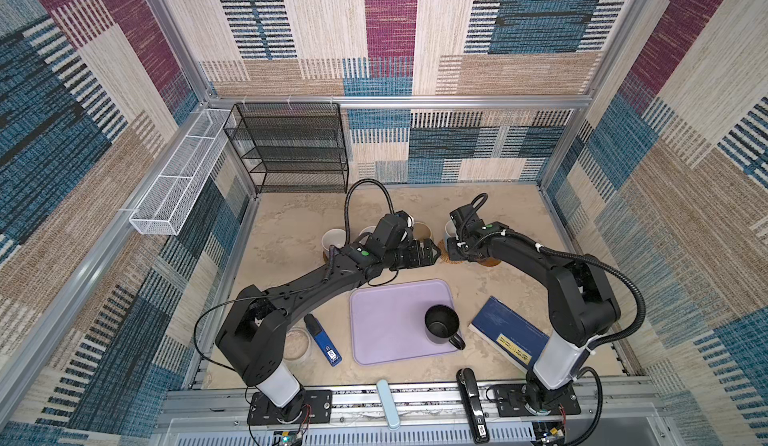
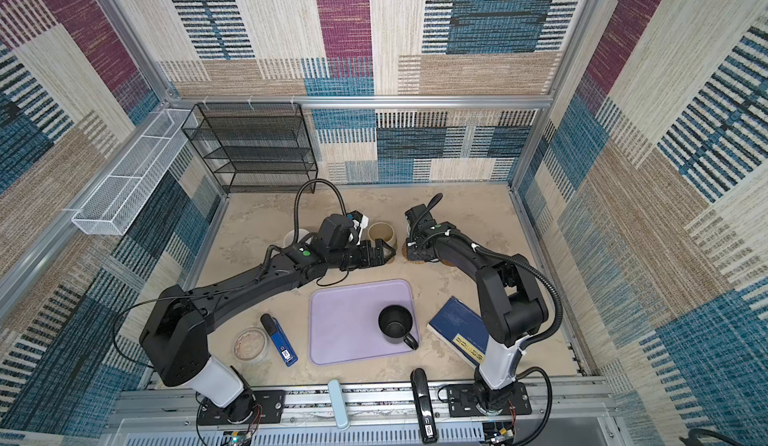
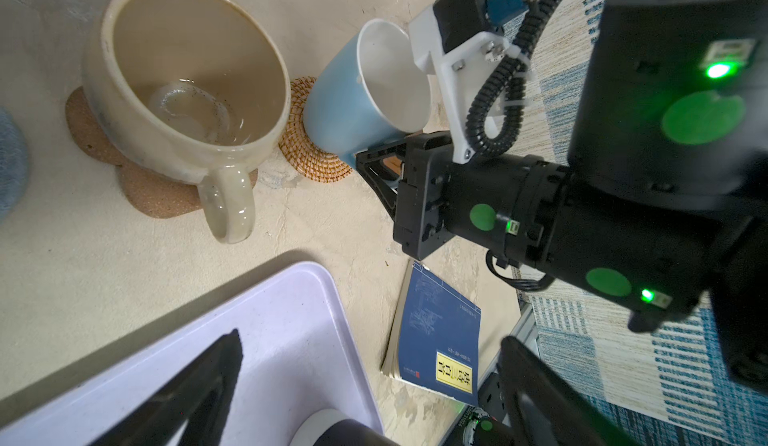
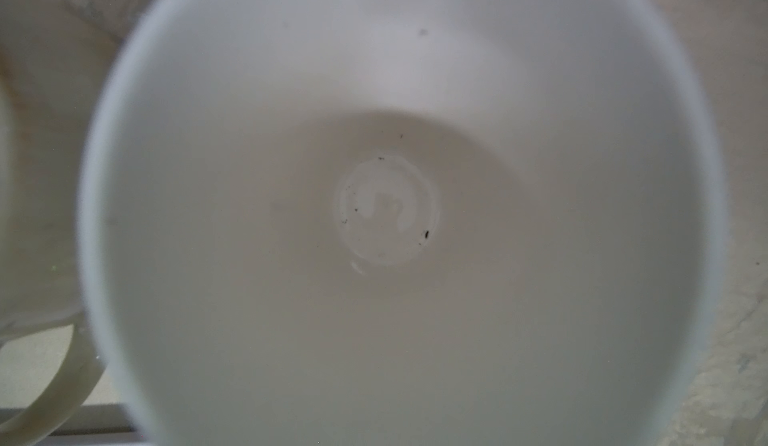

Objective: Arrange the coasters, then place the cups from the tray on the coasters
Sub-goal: 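Open the right gripper and withdraw it from the light-blue mug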

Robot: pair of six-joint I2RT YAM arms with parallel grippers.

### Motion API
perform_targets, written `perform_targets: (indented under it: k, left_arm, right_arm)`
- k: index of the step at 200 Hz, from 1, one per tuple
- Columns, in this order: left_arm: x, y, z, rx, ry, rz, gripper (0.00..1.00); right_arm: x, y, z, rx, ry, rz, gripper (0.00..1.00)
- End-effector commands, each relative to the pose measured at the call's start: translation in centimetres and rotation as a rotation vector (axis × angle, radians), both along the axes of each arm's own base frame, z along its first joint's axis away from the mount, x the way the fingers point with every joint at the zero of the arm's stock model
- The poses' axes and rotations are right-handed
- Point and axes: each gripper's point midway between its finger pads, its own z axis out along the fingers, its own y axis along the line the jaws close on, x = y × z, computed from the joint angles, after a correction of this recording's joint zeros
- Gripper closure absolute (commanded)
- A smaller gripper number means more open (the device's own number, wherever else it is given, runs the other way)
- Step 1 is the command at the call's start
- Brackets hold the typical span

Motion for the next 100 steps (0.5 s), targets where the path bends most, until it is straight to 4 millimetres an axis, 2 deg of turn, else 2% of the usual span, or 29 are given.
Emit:
perform_targets:
  k: [1, 42, 74, 100]
  left_arm:
    - [0.1, 0.2, 0.6, -0.010, -0.017, 0.006, 0.01]
    - [0.0, 0.3, 0.3, -0.009, -0.010, 0.009, 0.01]
    - [0.0, 0.4, 0.1, -0.006, -0.007, 0.013, 0.01]
    - [-0.1, 0.5, 0.2, -0.010, -0.009, 0.016, 0.01]
  right_arm:
    - [1.0, 0.5, 1.0, 0.002, -0.067, -0.019, 1.00]
    - [0.5, -0.2, -0.4, -0.034, -0.040, -0.043, 1.00]
    - [0.4, 0.1, -0.5, -0.014, -0.043, -0.036, 1.00]
    - [0.1, 0.7, -1.0, 0.016, -0.029, -0.015, 0.90]
